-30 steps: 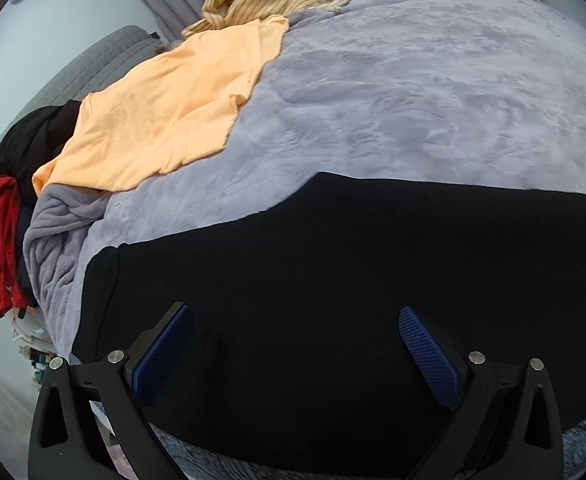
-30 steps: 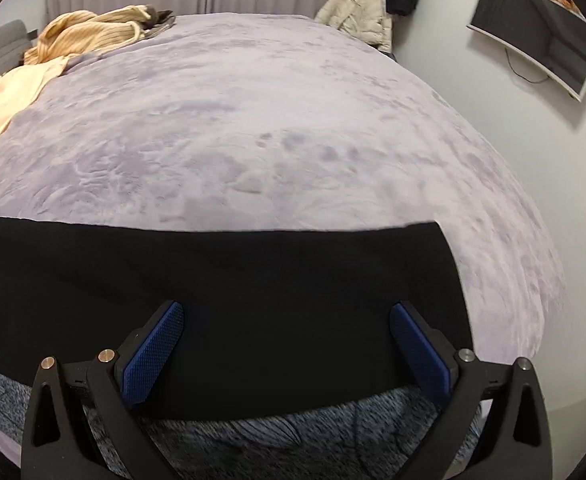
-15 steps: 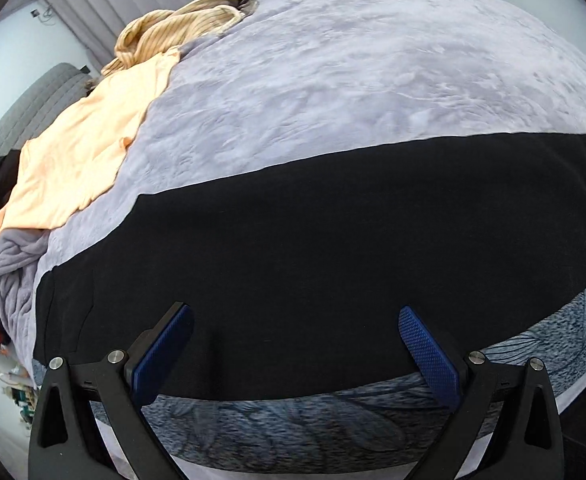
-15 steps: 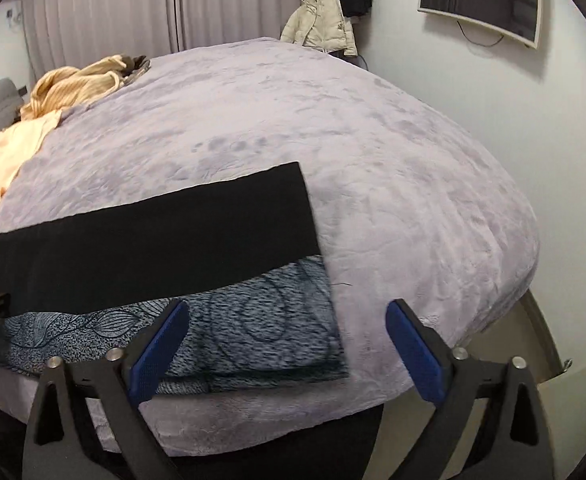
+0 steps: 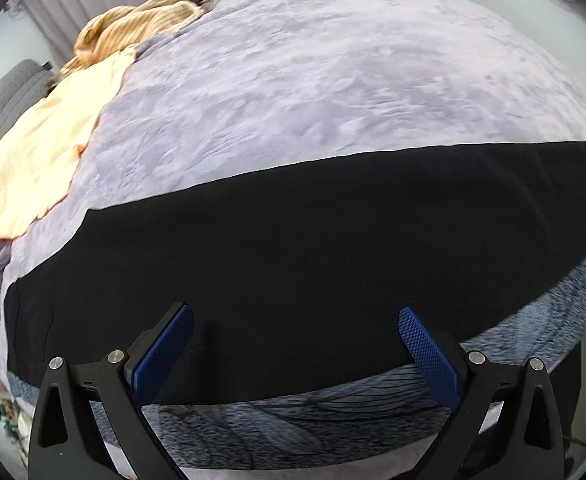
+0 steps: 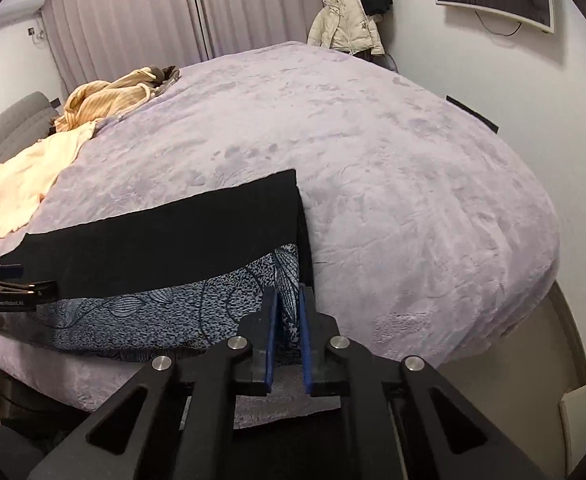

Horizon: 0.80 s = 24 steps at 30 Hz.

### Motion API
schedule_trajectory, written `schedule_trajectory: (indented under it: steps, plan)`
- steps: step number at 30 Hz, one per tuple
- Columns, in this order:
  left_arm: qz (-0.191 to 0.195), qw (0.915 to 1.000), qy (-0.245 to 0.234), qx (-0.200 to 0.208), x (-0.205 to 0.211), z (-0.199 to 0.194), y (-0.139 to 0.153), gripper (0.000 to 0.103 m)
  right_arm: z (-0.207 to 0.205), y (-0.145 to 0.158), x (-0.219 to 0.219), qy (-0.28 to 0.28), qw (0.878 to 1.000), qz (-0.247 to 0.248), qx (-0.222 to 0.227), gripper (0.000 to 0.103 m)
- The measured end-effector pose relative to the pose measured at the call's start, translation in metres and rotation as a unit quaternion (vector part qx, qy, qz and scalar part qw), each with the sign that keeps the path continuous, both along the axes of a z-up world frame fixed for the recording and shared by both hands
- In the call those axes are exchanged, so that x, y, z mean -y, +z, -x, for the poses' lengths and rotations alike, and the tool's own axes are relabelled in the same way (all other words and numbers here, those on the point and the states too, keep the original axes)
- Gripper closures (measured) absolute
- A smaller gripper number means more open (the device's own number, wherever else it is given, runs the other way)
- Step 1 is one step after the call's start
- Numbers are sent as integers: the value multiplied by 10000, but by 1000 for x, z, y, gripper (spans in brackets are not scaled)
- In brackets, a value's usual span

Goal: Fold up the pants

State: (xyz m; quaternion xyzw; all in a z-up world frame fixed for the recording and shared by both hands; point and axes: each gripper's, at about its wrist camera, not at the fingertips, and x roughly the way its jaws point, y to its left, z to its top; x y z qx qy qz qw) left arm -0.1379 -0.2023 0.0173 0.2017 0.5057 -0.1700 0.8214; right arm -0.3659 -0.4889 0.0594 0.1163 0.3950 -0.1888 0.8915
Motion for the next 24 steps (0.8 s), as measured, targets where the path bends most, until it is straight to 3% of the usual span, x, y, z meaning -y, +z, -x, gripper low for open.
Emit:
schedule_trajectory:
  steps: [2,4,8,11,12,13,17,21,24]
  plan:
    - [-8,9998,-189,27,10,7,-3,0,0,-6,6,-295,9986,332,-291,103]
    - [-157,9995,-234,133,19,11,-9,0,-1,-22,20,-451,9968,287,-593,103]
    - [-76,9995,-290,83,21,10,-4,0,8,-6,19,-397,9991,70,-131,100]
    - [167,9992,-355,11,23,11,1,0,-5,11,-15,87,9988,438,211,77]
    - [193,9991,-373,-3,24,13,0,0,-14,11,-29,359,9982,431,230,57]
    - [175,9991,-379,24,27,15,-2,0,-23,7,-43,627,9972,342,207,45]
    - [138,9991,-383,124,29,21,-5,0,-63,-28,-91,1466,9891,-66,-105,44]
    - [94,9999,-51,45,3,12,-13,0,-66,-43,-101,1477,9872,523,-302,43]
    - [362,9986,345,-162,-30,0,-16,0,-52,-41,-75,881,9912,847,-510,28]
